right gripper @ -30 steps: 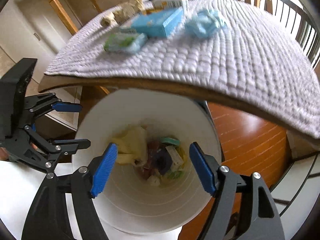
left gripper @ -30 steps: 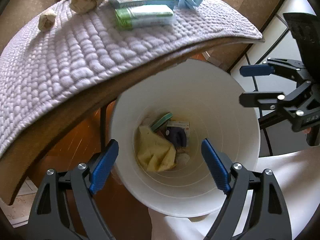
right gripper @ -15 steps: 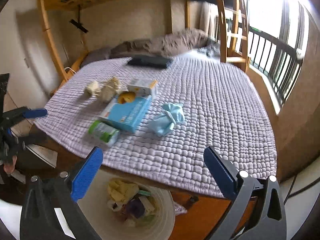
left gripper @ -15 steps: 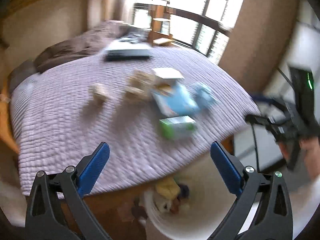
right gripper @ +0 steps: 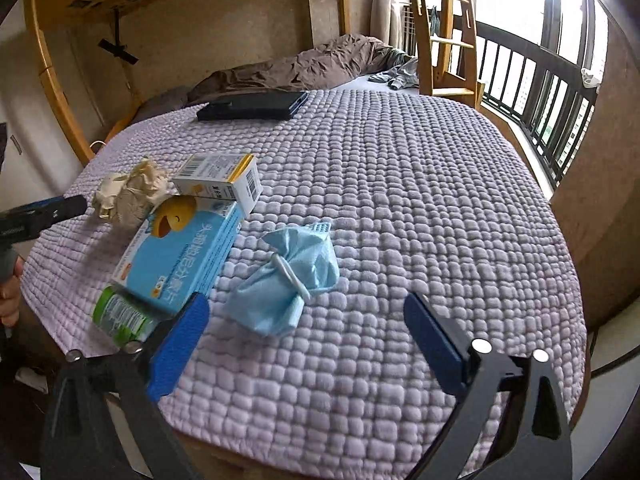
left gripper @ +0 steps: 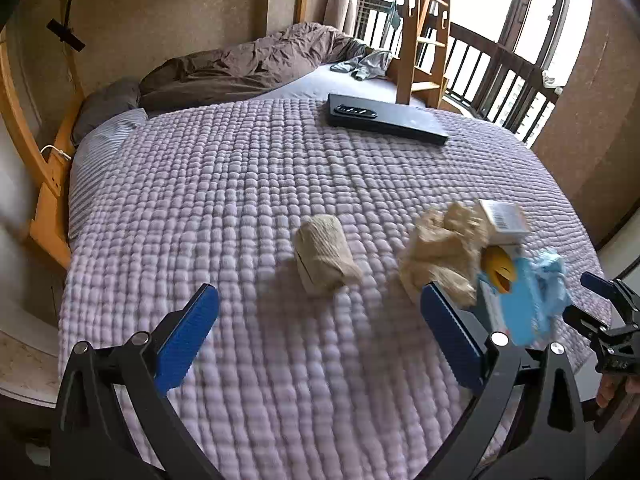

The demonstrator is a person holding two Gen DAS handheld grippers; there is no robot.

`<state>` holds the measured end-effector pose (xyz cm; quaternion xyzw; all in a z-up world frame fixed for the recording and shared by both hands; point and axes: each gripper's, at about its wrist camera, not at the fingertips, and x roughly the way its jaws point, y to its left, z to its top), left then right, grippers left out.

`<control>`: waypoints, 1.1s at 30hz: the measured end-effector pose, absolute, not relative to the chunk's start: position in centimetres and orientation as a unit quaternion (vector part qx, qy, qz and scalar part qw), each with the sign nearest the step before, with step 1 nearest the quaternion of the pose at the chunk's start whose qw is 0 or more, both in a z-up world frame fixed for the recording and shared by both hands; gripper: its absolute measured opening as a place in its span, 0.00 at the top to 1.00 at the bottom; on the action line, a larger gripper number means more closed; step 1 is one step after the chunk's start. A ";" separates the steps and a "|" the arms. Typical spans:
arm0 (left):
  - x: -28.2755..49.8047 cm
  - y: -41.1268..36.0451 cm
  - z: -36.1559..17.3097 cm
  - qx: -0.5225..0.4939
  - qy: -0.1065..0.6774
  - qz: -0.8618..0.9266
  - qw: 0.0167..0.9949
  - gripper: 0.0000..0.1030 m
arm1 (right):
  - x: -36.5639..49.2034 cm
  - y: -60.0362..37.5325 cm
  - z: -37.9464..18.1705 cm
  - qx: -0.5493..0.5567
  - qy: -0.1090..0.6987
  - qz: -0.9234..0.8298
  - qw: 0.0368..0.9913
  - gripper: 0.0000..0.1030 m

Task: Collect trash
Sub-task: 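Move both tools back over the blanket toward the remaining trash, then grasp the beige bandage roll with the left tool while the right tool grasps the light blue cloth bundle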

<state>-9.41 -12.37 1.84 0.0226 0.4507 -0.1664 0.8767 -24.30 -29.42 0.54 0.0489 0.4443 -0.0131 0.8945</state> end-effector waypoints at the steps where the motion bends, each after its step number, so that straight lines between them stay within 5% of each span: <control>1: -9.0 -12.4 1.6 0.023 0.453 -0.166 0.876 0.02 | -23.9 -29.4 0.4 0.049 0.446 -0.010 0.894 0.12; 10: -6.5 -13.4 -0.1 0.037 0.465 -0.178 0.866 0.17 | -21.9 -28.5 -0.5 0.018 0.454 0.009 0.891 0.24; 15: -6.2 -13.4 -0.5 0.041 0.469 -0.178 0.864 0.38 | -21.4 -27.7 -1.0 -0.009 0.463 0.013 0.886 0.38; 23: -5.7 -13.8 -0.8 0.040 0.466 -0.155 0.870 0.63 | -22.1 -27.8 -0.8 -0.014 0.452 0.025 0.891 0.44; 33: -7.5 -13.5 -0.1 0.024 0.456 -0.122 0.881 0.67 | -22.9 -29.6 0.4 0.007 0.444 0.055 0.894 0.46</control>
